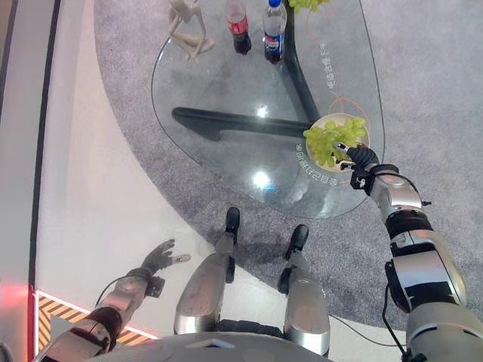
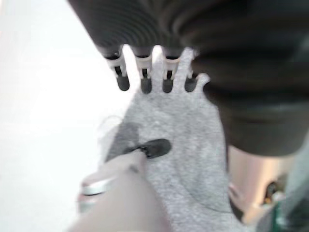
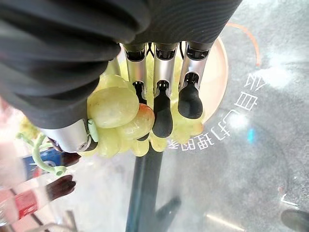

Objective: Pick up fruits into the plate

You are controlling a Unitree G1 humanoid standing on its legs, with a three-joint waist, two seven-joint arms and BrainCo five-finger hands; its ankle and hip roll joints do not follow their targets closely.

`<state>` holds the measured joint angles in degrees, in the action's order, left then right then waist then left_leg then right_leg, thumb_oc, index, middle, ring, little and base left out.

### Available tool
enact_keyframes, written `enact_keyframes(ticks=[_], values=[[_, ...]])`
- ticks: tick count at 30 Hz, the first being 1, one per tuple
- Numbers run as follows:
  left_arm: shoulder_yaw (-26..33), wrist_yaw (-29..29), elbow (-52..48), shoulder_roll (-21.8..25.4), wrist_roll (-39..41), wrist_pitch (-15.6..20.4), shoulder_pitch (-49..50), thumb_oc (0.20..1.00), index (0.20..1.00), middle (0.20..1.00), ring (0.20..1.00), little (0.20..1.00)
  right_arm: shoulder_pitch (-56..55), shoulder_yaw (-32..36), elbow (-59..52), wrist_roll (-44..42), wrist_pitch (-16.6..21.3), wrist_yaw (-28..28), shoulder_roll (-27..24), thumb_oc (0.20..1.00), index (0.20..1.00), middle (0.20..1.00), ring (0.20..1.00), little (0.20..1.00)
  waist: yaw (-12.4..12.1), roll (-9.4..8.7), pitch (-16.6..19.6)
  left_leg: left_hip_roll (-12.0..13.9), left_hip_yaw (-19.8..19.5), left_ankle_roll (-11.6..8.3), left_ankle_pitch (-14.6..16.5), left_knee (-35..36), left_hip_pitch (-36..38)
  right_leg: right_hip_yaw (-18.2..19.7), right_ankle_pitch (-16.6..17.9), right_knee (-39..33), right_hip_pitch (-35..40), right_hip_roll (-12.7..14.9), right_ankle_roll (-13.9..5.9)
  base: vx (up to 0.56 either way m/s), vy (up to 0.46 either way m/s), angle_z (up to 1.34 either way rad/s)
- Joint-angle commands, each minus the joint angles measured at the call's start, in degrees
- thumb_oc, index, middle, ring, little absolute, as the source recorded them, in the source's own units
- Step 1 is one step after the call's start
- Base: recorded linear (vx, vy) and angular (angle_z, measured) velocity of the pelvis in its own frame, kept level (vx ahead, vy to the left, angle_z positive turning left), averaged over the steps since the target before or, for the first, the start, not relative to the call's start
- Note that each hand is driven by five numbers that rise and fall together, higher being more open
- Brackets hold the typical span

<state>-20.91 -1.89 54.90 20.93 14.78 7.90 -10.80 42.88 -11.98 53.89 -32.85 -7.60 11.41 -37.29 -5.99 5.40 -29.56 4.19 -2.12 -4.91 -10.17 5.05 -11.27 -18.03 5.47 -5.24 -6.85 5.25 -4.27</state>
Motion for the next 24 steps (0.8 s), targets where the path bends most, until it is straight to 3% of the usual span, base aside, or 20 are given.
enact_keyframes(ticks=[1,13,14,15,16,24], values=[[-3.11,-0.87,-0.39,-0.47,2.34,1.35,-1.29,1.000,1.000,1.000,1.000,1.000,6.16,-1.36,-0.46,1.31,0.72,-2.19,-4.04,0.200,0.200,0.200,0.200,0.200,-0.70,-0.95,-0.23,-5.68,0.21,2.43,3.43,-2.44,-1.27,2.18,-1.17,9.42,-6.47,1.11,-0.30,0.00,0.000,0.00],[-6.95,-1.92,-3.74,0.68,2.37,1.67,-0.93,1.000,1.000,1.000,1.000,1.000,15.56,-6.35,10.18,14.59,-4.38,-9.72,-7.03,0.200,0.200,0.200,0.200,0.200,-2.59,2.25,-0.23,-6.77,-0.38,2.72,2.00,-3.60,-8.08,1.09,-1.39,13.28,-14.25,2.37,-0.47,-0.02,0.020,0.04],[-7.20,-1.99,-3.94,0.73,2.66,1.70,-0.69,1.000,1.000,1.000,1.000,1.000,16.55,-8.03,10.90,16.87,-5.11,-11.53,-7.86,0.322,0.322,0.322,0.322,0.322,-2.75,2.50,-0.23,-6.84,-0.35,2.74,1.82,-3.57,-8.48,1.08,-1.34,13.58,-14.85,2.54,-0.56,0.00,0.000,0.00],[-7.37,-1.96,-4.02,0.89,2.92,1.76,-0.60,1.000,1.000,1.000,1.000,1.000,17.08,-8.91,11.40,18.56,-5.90,-12.74,-8.45,0.937,0.937,0.937,0.937,0.937,-2.83,2.61,-0.23,-6.87,-0.28,2.74,1.69,-3.51,-8.79,1.01,-1.28,13.71,-15.24,2.65,-0.65,-0.03,0.021,0.00],[-7.61,-1.97,-4.10,1.04,3.29,1.90,-0.54,1.000,1.000,1.000,1.000,1.000,17.62,-9.59,12.26,20.13,-6.41,-13.98,-8.96,1.000,1.000,1.000,1.000,1.000,-2.94,2.75,-0.23,-6.86,-0.25,2.73,1.54,-3.45,-9.09,0.97,-1.22,13.85,-15.61,2.74,-0.74,0.00,0.000,0.00],[-8.02,-1.99,-4.56,1.19,4.36,3.80,-0.36,1.000,1.000,1.000,1.000,1.000,18.85,-11.19,14.36,23.60,-9.18,-21.28,-9.75,1.000,1.000,1.000,1.000,1.000,-3.06,2.95,-0.23,-6.79,-0.12,2.84,1.68,-3.40,-9.12,0.90,-1.37,14.21,-15.93,2.61,-0.75,0.00,0.000,0.00]])
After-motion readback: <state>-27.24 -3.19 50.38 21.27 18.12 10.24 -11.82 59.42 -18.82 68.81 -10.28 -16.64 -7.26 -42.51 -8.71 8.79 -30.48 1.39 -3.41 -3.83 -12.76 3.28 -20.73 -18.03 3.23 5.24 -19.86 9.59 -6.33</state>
